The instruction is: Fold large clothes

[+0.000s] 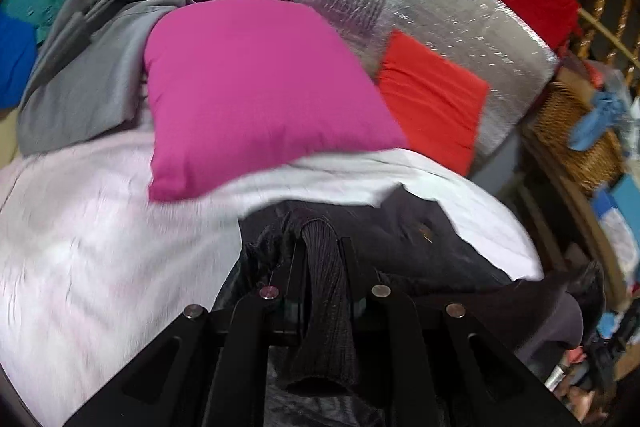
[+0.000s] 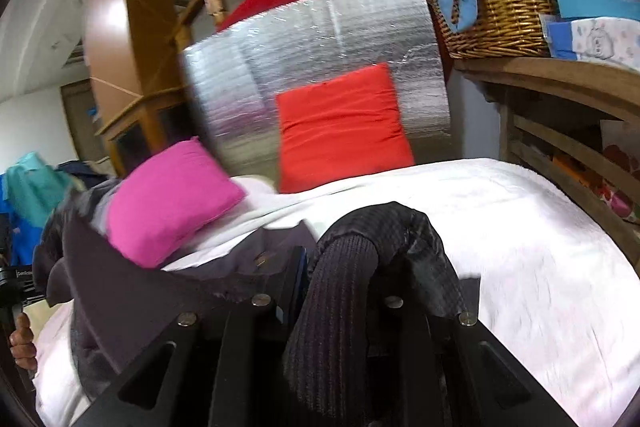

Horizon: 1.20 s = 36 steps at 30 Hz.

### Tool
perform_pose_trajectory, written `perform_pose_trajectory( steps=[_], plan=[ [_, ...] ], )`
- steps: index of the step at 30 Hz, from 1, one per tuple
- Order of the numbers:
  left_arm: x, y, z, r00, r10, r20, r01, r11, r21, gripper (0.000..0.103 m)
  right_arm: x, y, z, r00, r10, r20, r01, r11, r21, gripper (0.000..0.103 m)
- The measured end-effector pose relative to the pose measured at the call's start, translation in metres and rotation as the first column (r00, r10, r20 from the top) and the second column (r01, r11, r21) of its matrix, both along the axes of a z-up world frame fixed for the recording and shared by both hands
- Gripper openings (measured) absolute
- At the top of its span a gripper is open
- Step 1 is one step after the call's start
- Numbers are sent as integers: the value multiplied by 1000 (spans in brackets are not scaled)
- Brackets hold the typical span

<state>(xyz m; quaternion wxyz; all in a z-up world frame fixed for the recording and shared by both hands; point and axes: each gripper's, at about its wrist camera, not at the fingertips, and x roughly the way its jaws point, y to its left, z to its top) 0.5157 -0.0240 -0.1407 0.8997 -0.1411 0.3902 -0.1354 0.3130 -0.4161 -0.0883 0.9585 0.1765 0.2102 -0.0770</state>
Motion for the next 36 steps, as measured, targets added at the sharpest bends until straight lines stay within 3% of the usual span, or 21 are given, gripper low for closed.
perform_pose_trajectory(
  steps=[4,7,9,12,13,14,16,18,21,22,24,25,28,36],
  plan=[
    [58,-10,-34,997,8,-72,-9,1000,-16,15,50,-28,-23,999,-20,-39,22,998,57,22],
    [83,-27,-49,998,7,-65,-5,999,31,15,79,-37,-41,997,-32,-73,37,996,77,22],
    [94,-34,-55,999,5,-50,-3,999,45,15,93,-49,-53,995,-33,-89,46,989,144,22],
    [107,-42,-71,999,18,-46,-15,998,66,20,112,-76,-81,991,18,-133,29,938,345,28],
    [111,-44,-80,998,24,-56,-19,997,74,22,116,-88,-95,989,47,-137,17,899,438,32],
    [113,-44,-89,997,29,-66,-24,997,76,24,117,-100,-110,991,77,-111,-4,835,550,34],
    [114,-40,-103,996,39,-77,-37,999,37,27,112,-114,-126,993,107,-50,-46,736,675,40],
    [111,-28,-105,997,44,-68,-47,998,-52,35,105,-125,-132,991,132,35,-113,649,752,45],
    [99,-5,-104,995,80,-56,-88,983,-161,76,95,-131,-137,983,145,116,-179,565,805,54],
    [92,4,-101,994,100,-39,-105,973,-205,77,87,-134,-138,980,128,153,-197,523,829,61],
    [75,25,-92,992,125,-11,-122,945,-303,77,74,-136,-136,976,92,197,-217,476,852,74],
    [65,36,-86,989,145,4,-136,932,-335,77,66,-138,-132,974,67,215,-221,469,855,80],
    [22,62,-65,966,253,46,-219,904,-366,84,42,-136,-108,981,20,195,-174,545,820,88],
    [-72,56,-58,976,199,-92,-217,932,-290,85,-37,-101,-75,984,22,177,-158,567,809,88]
  ],
)
